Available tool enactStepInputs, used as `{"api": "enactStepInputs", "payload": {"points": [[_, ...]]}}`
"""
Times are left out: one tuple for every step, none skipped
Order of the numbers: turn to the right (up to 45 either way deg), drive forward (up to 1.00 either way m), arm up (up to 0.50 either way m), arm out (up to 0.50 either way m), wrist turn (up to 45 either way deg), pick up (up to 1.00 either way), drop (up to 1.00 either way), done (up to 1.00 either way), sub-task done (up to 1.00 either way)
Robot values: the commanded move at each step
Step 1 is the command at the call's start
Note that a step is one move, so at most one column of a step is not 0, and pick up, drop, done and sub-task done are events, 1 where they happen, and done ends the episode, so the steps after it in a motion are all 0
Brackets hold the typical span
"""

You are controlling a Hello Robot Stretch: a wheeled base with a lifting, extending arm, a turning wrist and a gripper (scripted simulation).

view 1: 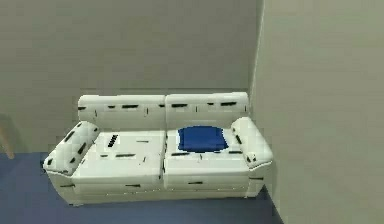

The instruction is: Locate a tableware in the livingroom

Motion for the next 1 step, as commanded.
{"api": "enactStepInputs", "payload": {"points": [[-3.0,0.0,0.0,0.0,0.0,0.0,0.0,0.0,0.0]]}}
